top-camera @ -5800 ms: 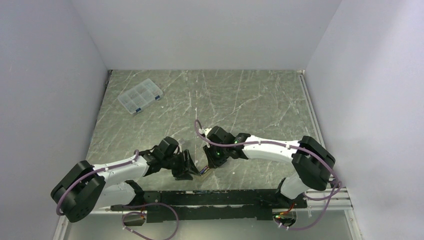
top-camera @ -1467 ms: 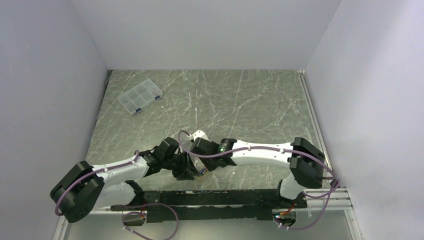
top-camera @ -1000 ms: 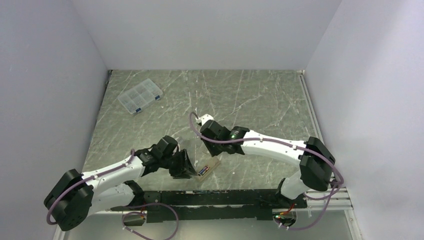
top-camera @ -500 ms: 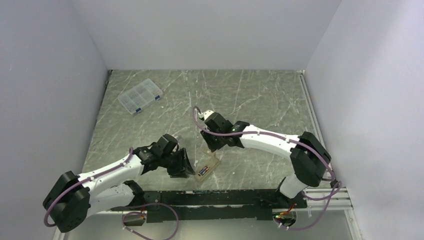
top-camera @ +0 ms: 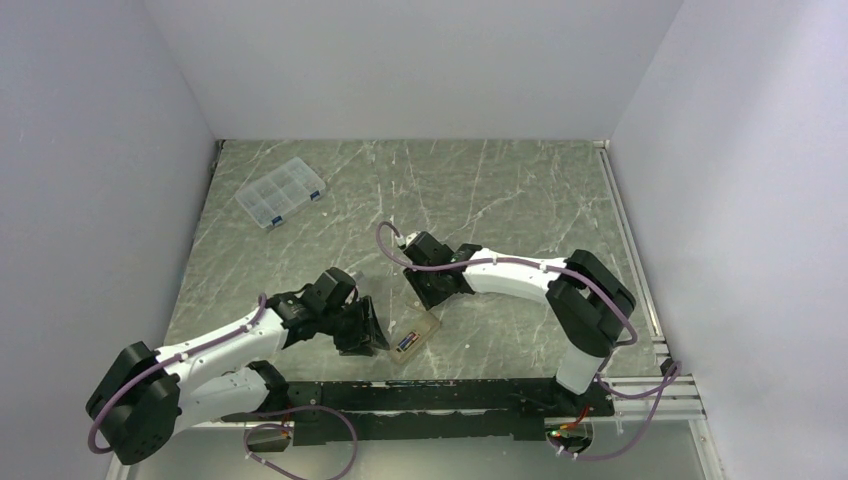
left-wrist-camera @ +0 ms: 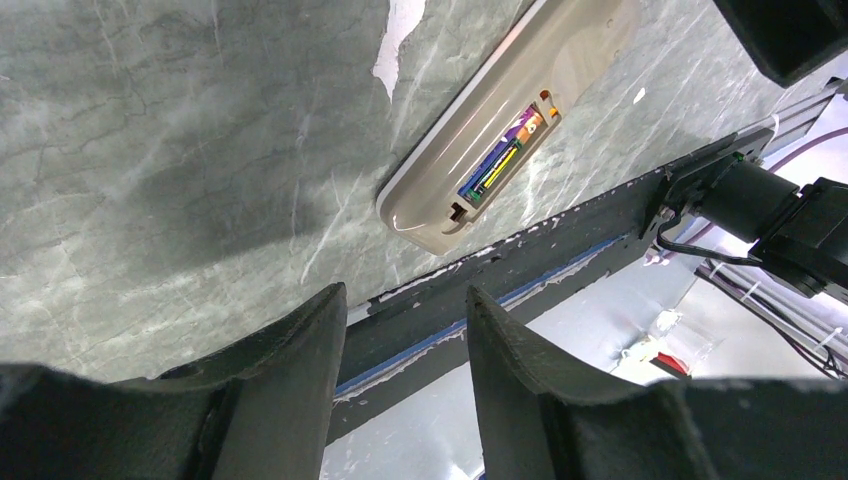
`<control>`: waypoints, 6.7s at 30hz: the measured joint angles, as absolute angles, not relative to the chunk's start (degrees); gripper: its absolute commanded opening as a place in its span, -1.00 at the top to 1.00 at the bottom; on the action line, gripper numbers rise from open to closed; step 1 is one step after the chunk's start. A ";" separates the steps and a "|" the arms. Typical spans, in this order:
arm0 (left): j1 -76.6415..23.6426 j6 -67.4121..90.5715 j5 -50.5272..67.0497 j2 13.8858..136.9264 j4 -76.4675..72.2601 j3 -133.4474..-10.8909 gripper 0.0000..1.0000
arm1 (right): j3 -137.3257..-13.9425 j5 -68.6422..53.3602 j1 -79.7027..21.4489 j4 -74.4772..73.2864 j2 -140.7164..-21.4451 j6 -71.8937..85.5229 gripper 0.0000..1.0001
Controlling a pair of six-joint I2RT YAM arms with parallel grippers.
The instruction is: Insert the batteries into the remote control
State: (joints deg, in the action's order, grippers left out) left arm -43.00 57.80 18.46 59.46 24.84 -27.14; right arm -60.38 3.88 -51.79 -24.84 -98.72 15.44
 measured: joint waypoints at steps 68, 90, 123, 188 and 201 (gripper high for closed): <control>-43.00 57.67 18.74 60.23 22.94 -27.14 -0.06 | -62.19 0.03 -51.79 -25.85 -100.75 18.83 1.00; -43.00 46.89 16.73 60.38 29.93 -43.51 -0.20 | -64.36 -3.57 -51.79 -36.25 -91.46 17.26 1.00; -43.00 45.32 23.42 64.84 28.99 -46.63 0.29 | -67.57 -15.59 -51.79 -40.05 -85.34 18.65 1.00; -39.55 95.46 41.30 54.52 -26.79 -14.13 1.00 | -37.85 3.25 -80.12 -11.70 -50.28 -39.94 0.39; -39.29 99.63 42.68 54.46 -32.34 -13.41 1.00 | -37.85 12.60 -82.32 -8.38 -55.46 -46.44 0.52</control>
State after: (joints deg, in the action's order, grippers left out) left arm -39.29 99.63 42.68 54.46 -32.34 -13.41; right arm -37.85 12.60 -82.32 -8.38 -55.46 -46.44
